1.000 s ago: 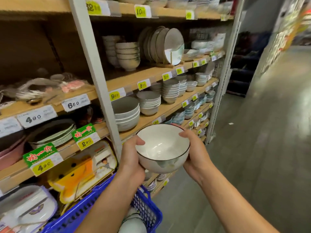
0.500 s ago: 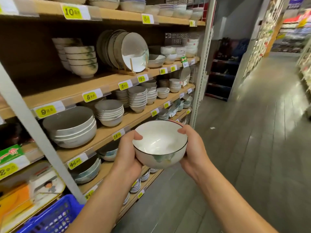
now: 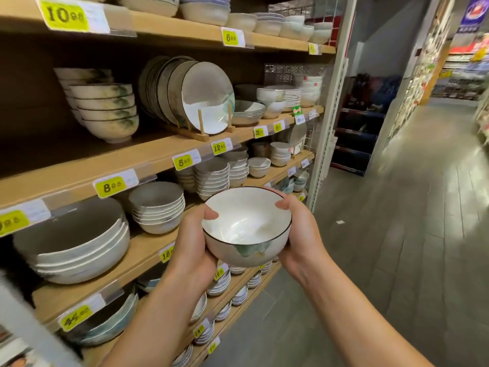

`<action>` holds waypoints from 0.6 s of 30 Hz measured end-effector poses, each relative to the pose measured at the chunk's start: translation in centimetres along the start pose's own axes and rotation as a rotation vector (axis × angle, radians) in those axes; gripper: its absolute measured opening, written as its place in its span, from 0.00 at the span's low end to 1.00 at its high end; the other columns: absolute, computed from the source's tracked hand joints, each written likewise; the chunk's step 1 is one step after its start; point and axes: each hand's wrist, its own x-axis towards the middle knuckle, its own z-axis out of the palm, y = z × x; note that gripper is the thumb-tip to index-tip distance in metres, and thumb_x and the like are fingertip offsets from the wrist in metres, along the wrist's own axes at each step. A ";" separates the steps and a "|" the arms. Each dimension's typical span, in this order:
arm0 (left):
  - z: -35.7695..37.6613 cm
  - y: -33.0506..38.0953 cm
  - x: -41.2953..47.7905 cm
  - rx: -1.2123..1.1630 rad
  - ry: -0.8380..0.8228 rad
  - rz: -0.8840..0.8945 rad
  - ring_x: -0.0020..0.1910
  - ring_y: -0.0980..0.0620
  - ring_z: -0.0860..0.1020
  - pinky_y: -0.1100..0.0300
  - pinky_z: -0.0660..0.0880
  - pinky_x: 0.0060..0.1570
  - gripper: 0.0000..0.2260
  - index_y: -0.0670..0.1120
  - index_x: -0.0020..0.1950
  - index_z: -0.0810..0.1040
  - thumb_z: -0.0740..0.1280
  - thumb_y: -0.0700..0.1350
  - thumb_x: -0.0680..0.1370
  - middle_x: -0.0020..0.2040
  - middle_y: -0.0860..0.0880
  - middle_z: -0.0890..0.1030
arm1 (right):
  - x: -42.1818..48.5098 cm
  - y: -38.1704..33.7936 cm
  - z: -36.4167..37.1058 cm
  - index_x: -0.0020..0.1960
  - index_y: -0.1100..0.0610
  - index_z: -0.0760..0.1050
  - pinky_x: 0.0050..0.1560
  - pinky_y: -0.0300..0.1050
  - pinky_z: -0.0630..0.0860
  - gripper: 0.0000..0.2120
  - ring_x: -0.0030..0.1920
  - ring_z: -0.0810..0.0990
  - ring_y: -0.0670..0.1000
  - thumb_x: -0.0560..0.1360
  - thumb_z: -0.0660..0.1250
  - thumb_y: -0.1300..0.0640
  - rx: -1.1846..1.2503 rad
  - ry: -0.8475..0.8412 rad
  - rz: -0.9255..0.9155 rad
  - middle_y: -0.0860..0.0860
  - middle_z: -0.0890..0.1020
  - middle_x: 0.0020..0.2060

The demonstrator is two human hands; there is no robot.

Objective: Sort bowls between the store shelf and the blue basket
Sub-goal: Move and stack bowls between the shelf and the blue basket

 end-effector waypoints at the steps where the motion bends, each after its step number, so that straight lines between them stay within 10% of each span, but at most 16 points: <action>1: 0.0 0.6 0.8 -0.011 0.006 0.003 0.51 0.39 0.81 0.43 0.75 0.56 0.18 0.44 0.56 0.81 0.59 0.41 0.69 0.50 0.42 0.85 | 1.1 -0.2 0.7 0.56 0.57 0.80 0.44 0.50 0.76 0.16 0.47 0.80 0.58 0.73 0.58 0.58 -0.008 -0.014 0.016 0.58 0.84 0.49; 13: -2.7 8.5 6.5 -0.011 0.221 0.252 0.46 0.43 0.80 0.51 0.76 0.46 0.11 0.46 0.49 0.81 0.62 0.42 0.70 0.42 0.46 0.86 | 10.6 0.1 10.7 0.62 0.58 0.78 0.53 0.54 0.77 0.21 0.56 0.80 0.61 0.74 0.54 0.60 0.067 -0.336 0.050 0.59 0.83 0.56; 18: -4.3 11.2 7.6 -0.003 0.304 0.308 0.57 0.39 0.79 0.42 0.74 0.62 0.18 0.45 0.59 0.79 0.63 0.44 0.70 0.54 0.42 0.84 | 13.4 0.7 14.7 0.55 0.59 0.79 0.52 0.53 0.78 0.15 0.50 0.82 0.59 0.74 0.58 0.59 0.066 -0.443 0.117 0.58 0.85 0.49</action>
